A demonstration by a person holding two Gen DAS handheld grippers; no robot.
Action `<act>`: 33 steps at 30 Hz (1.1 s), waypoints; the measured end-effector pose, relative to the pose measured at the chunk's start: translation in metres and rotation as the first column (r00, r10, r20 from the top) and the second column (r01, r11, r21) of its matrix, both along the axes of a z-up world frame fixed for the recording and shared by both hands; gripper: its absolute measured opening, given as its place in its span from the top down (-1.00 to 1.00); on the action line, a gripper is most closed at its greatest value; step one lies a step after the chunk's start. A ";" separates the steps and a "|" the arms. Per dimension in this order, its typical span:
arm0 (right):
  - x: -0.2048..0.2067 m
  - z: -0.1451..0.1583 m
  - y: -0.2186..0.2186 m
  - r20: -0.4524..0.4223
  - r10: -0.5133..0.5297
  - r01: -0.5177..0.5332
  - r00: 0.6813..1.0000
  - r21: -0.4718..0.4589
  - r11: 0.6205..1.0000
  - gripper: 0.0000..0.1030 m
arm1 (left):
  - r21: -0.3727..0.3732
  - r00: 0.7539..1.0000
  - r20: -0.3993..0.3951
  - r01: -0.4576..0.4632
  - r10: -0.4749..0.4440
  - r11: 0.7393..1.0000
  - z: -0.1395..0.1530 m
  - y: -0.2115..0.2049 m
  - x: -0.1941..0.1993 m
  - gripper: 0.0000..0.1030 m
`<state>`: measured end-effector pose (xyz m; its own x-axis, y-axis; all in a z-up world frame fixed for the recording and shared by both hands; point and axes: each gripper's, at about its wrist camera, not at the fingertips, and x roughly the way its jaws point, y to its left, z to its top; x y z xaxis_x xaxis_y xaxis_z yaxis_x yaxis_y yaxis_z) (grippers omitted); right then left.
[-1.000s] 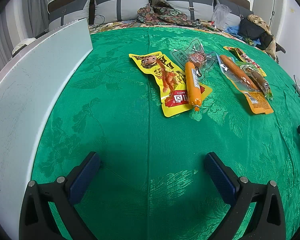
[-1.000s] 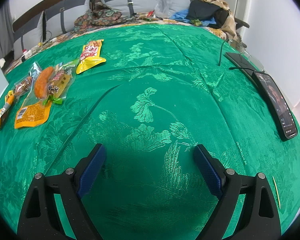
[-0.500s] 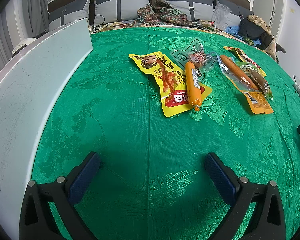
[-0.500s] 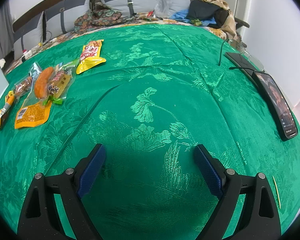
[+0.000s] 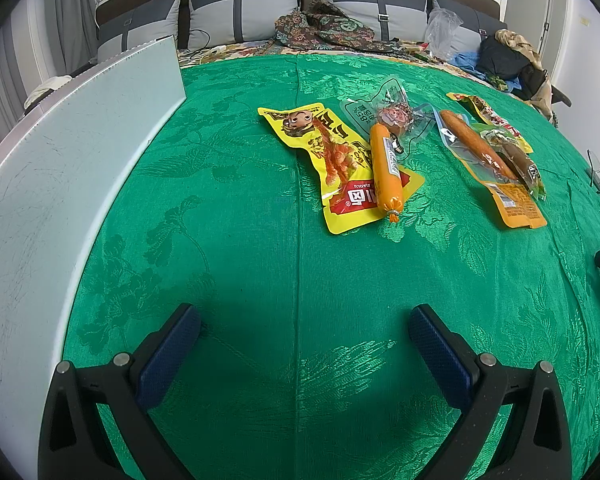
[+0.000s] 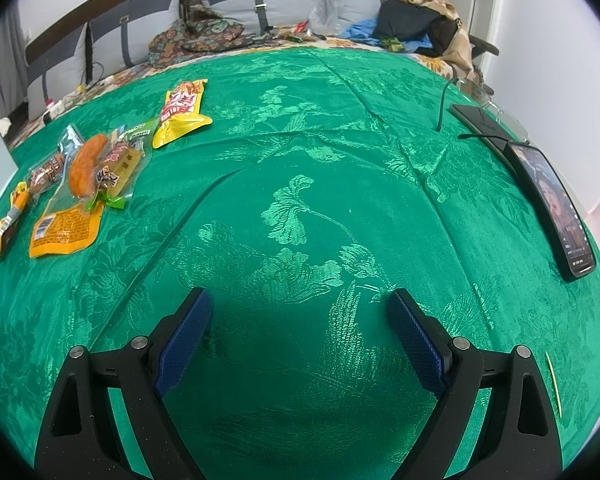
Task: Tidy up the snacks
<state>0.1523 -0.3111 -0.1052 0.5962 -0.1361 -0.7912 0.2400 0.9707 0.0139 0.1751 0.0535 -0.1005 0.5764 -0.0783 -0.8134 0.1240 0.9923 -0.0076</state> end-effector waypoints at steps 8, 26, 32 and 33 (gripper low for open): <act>0.000 0.000 0.000 0.000 0.000 0.000 1.000 0.001 1.000 -0.79 | -0.162 0.999 -0.011 0.035 -0.037 0.986 0.022 0.010 0.004 -0.99; 0.000 0.000 0.000 0.001 -0.001 0.001 1.000 0.002 1.000 -0.80 | -0.005 0.985 -0.104 0.139 -0.139 0.990 0.036 -0.056 0.098 0.73; 0.000 0.000 0.000 0.001 -0.001 0.001 1.000 0.002 1.000 -0.80 | -0.019 0.970 -0.144 0.193 -0.194 0.981 0.028 -0.045 0.047 0.72; 0.000 0.000 0.000 0.001 -0.001 0.001 1.000 0.002 1.000 -0.80 | -0.020 0.968 -0.143 0.204 -0.205 0.979 0.028 -0.045 0.038 0.72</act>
<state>0.1523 -0.3107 -0.1052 0.5970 -0.1347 -0.7908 0.2409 0.9704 0.0165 0.2136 0.0090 -0.0728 0.4247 -0.1862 -0.8860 0.3213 0.9459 -0.0448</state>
